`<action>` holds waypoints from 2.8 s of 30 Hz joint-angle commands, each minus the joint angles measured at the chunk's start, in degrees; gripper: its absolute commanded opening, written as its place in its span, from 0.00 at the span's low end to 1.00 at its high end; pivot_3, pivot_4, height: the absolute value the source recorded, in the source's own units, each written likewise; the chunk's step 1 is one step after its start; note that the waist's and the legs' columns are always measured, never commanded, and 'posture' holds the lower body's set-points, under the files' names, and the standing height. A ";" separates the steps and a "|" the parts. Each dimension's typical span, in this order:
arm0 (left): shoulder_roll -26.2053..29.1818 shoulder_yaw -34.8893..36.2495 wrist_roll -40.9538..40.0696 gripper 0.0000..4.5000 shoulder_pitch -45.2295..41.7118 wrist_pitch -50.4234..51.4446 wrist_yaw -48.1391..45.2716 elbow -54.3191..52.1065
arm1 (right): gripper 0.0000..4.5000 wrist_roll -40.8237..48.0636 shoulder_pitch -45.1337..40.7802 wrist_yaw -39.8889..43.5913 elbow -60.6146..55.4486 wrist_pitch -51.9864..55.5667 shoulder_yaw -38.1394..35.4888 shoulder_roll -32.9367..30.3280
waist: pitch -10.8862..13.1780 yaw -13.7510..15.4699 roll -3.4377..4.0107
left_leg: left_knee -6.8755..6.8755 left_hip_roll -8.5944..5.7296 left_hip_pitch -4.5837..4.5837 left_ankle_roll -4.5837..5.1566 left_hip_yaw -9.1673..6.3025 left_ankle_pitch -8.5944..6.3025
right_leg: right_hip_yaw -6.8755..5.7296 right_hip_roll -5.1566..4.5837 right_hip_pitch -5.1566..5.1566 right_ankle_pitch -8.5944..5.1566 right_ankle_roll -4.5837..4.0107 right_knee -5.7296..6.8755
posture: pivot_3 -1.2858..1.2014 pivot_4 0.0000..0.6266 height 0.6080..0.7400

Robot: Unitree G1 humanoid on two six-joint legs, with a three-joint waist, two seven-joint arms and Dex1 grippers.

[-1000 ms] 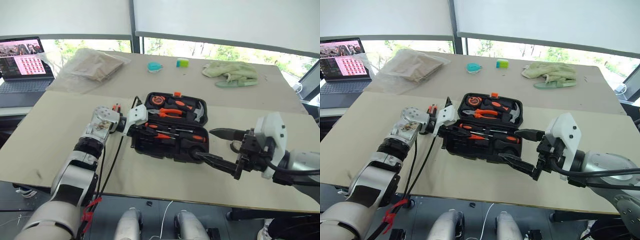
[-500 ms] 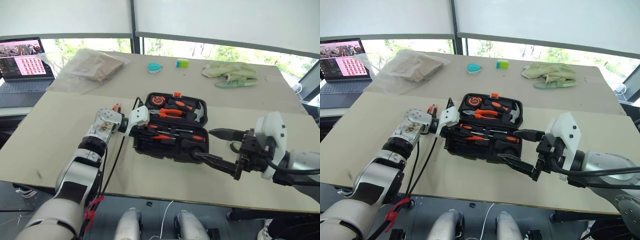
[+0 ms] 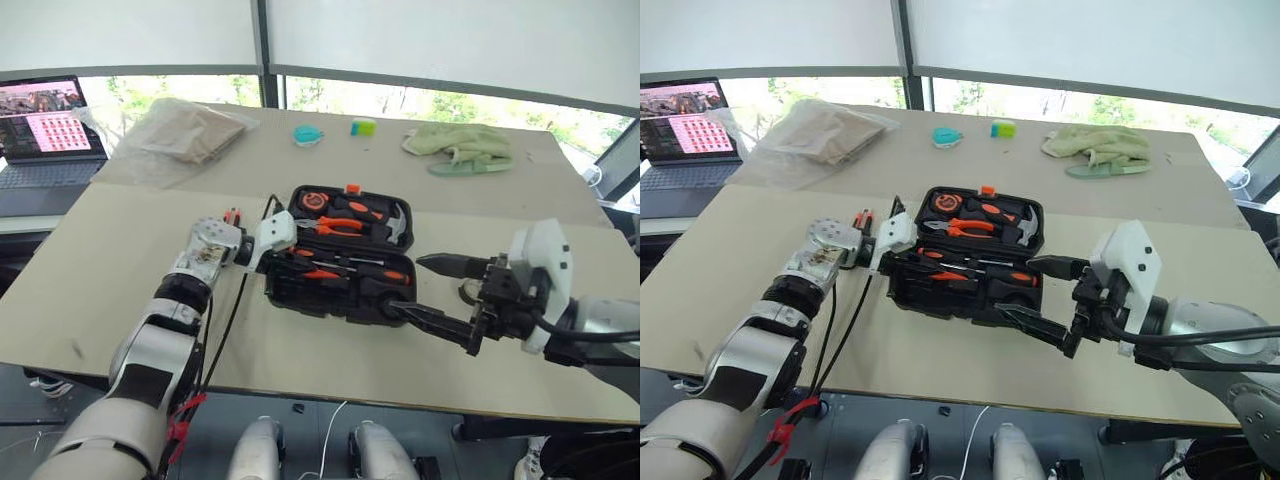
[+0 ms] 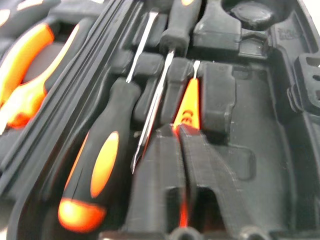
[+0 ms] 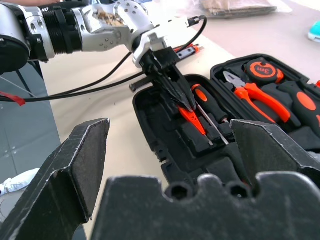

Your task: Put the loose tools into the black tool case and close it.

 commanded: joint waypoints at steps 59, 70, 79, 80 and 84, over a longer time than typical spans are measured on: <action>12.44 -6.39 -7.12 0.37 1.65 14.71 -0.75 -29.93 | 1.00 -7.09 -2.71 5.70 1.60 -2.46 4.19 2.94 | -0.04 2.32 0.03 | 0.03 -0.15 -0.20 0.07 0.47 0.05 | -0.14 -0.22 0.00 0.06 -0.01 -0.17 | 0.52 0.24 1.00; 2.61 -19.68 6.11 0.37 -4.58 -6.31 -6.73 -13.95 | 1.00 -6.38 -0.51 2.15 0.30 -2.06 3.43 3.19 | -0.04 2.22 0.04 | 0.07 -0.15 -0.20 0.13 0.46 0.08 | -0.07 -0.13 -0.03 0.05 0.00 -0.13 | 0.52 0.24 1.00; -1.17 -20.62 9.53 0.37 -6.10 -10.26 -8.22 -6.92 | 1.00 -7.03 5.63 2.64 -3.02 -2.76 1.05 0.66 | -0.04 2.22 0.03 | 0.11 -0.17 -0.21 0.13 0.38 0.08 | -0.08 -0.13 0.00 0.06 0.04 -0.12 | 0.52 0.24 1.00; -1.33 -20.67 9.90 0.37 -6.22 -10.34 -8.22 -6.41 | 1.00 -7.27 6.01 2.70 -3.03 -2.98 1.11 0.57 | -0.04 2.15 0.03 | 0.10 -0.17 -0.21 0.13 0.38 0.08 | -0.08 -0.13 -0.01 0.06 0.04 -0.12 | 0.52 0.24 1.00; -2.32 -20.06 10.07 0.61 -7.16 -10.05 -7.96 -5.05 | 1.00 -6.93 5.76 2.40 -2.81 -3.38 1.30 0.57 | -0.04 1.85 0.03 | 0.10 -0.16 -0.20 0.13 0.36 0.08 | -0.08 -0.12 0.00 0.06 0.04 -0.11 | 0.52 0.24 1.00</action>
